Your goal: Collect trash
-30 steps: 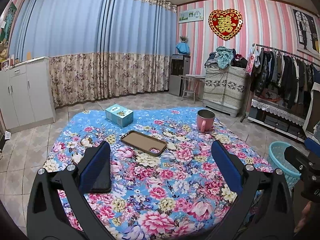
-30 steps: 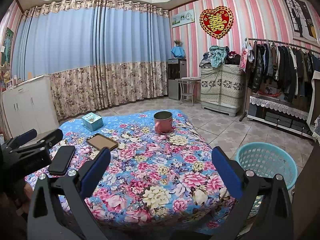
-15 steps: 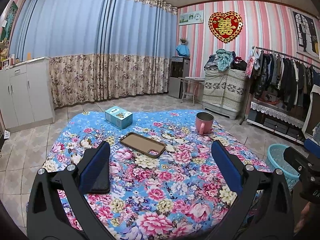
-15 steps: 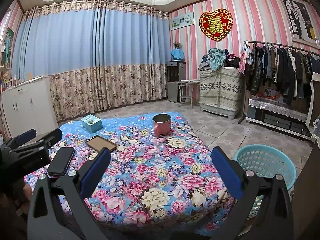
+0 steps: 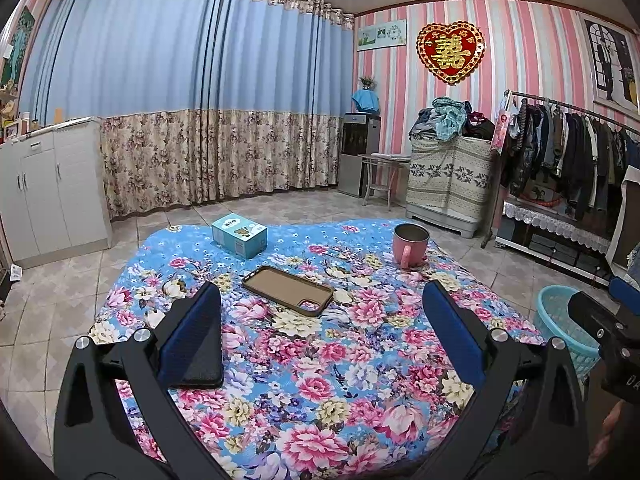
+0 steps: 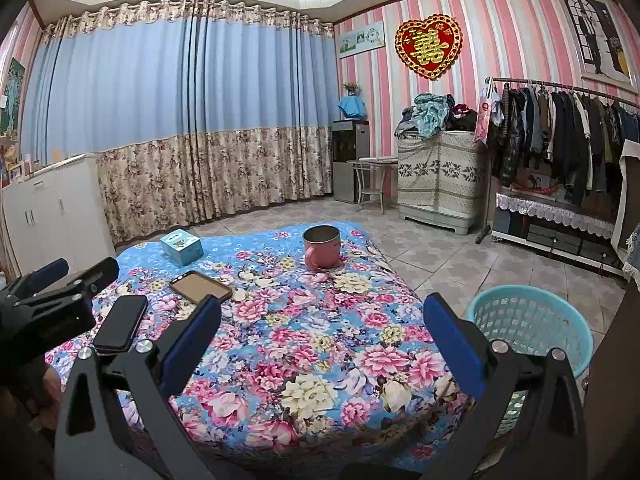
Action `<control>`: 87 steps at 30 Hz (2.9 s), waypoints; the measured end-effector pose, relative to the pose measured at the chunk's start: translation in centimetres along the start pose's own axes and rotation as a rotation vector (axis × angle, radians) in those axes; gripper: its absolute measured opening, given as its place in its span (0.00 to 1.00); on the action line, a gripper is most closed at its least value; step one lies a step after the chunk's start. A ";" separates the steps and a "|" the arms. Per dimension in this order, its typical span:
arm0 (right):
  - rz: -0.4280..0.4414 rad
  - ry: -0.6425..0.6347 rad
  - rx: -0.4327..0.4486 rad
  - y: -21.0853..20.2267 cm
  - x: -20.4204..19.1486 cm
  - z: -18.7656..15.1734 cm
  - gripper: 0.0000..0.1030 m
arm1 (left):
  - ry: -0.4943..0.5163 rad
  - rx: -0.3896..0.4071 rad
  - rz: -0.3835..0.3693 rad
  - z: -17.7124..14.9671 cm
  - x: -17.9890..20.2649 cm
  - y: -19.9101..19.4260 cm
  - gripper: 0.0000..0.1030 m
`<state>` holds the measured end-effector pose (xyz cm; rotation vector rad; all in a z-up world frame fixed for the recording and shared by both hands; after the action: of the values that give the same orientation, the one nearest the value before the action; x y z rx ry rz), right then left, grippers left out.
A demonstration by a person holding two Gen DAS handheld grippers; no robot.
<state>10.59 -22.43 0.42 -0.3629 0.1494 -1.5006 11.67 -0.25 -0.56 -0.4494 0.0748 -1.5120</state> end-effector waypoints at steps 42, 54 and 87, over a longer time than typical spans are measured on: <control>-0.006 0.003 -0.001 0.1 0.3 -0.2 0.96 | 0.024 0.023 0.020 0.3 -0.5 0.1 0.95; -0.010 0.004 0.002 0.1 0.3 -0.3 0.96 | 0.032 0.027 0.021 0.5 -0.8 0.1 0.95; -0.016 0.001 0.001 0.2 0.1 -0.3 0.96 | 0.027 0.033 0.023 0.5 -0.6 -0.6 0.95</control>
<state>10.65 -22.54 0.07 -0.3633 0.1470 -1.5171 11.21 0.49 -0.09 -0.4006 0.0760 -1.4952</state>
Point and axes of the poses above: each gripper's, at about its wrist camera, not at the fingertips, and y roughly the way its jaws point, x to its right, z to its top, the point moved 7 cm from there along y, roughly the way its jaws point, and after that the axes turned 11 degrees about -y, right-handed, at the moved point
